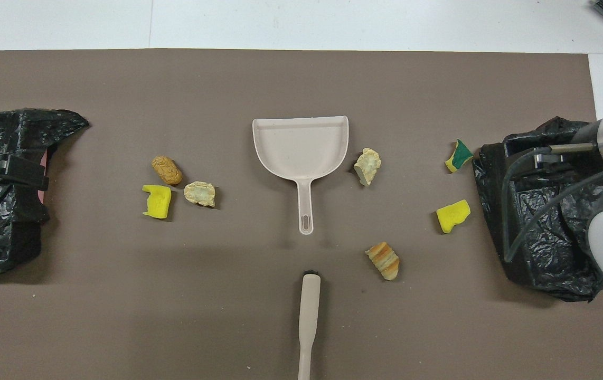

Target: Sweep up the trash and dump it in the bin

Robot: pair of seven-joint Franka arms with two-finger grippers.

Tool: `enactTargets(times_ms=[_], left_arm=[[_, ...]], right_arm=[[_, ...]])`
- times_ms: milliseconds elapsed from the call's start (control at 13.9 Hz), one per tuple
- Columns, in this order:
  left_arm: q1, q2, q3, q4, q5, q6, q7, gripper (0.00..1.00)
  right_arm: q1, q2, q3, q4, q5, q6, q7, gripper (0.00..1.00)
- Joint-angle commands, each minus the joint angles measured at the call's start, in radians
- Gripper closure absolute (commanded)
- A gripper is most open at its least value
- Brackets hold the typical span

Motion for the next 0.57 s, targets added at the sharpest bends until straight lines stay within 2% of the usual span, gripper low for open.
enactTargets(times_ms=[0, 502], left_arm=[[-0.002, 0.026, 0.001, 0.06, 0.011, -0.049, 0.018, 0.0], [-0.002, 0.005, 0.001, 0.018, -0.006, -0.014, 0.043, 0.0]], right_arm=[[-0.014, -0.014, 0.006, -0.018, 0.021, 0.006, 0.001, 0.0], [-0.014, -0.014, 0.003, -0.018, 0.021, 0.006, -0.002, 0.0]])
